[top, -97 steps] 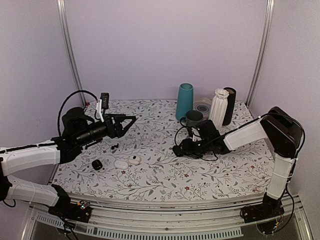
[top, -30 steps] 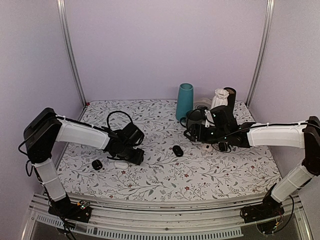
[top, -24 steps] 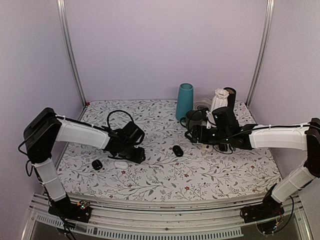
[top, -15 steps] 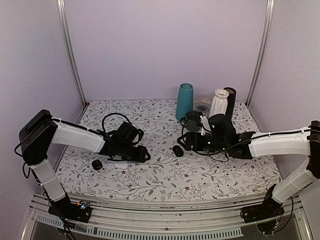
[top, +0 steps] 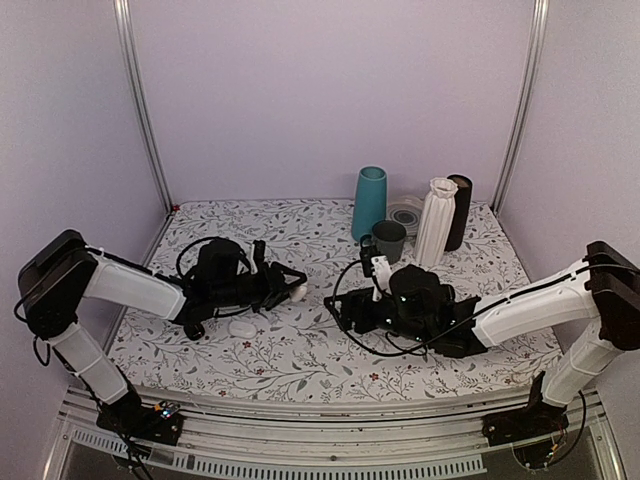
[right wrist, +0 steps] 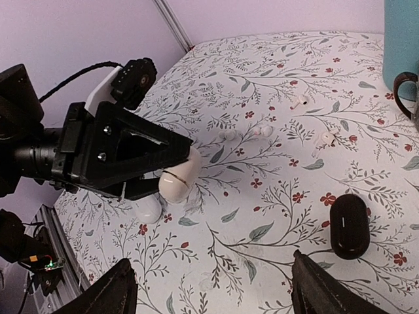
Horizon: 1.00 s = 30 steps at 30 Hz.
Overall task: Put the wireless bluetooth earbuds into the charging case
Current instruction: Pass from the left arm to the right
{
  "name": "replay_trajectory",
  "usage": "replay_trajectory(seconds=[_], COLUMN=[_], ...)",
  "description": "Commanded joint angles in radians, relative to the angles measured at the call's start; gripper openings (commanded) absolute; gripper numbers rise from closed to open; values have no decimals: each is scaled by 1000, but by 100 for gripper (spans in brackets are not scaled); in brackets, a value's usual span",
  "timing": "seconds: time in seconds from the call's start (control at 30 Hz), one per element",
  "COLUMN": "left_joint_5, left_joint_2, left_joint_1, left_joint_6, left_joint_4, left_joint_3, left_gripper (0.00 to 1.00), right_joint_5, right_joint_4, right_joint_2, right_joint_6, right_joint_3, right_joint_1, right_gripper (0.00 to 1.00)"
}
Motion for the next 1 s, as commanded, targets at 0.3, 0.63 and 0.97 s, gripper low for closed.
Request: replay_trajectory(seconds=[0.3, 0.63, 0.97], left_joint_5=[57, 66, 61], left_joint_2=[31, 76, 74], left_joint_1=[-11, -34, -42], left_joint_6=[-354, -419, -444], left_joint_4=[440, 535, 569], left_joint_3=[-70, -62, -71], left_gripper=[20, 19, 18], right_joint_5=[102, 135, 214], right_joint_4=[139, 139, 97], right_joint_2=[162, 239, 293], right_joint_6=[-108, -164, -185], right_joint_3=[144, 238, 314], right_joint_1=[31, 34, 35], right_gripper=[78, 76, 63])
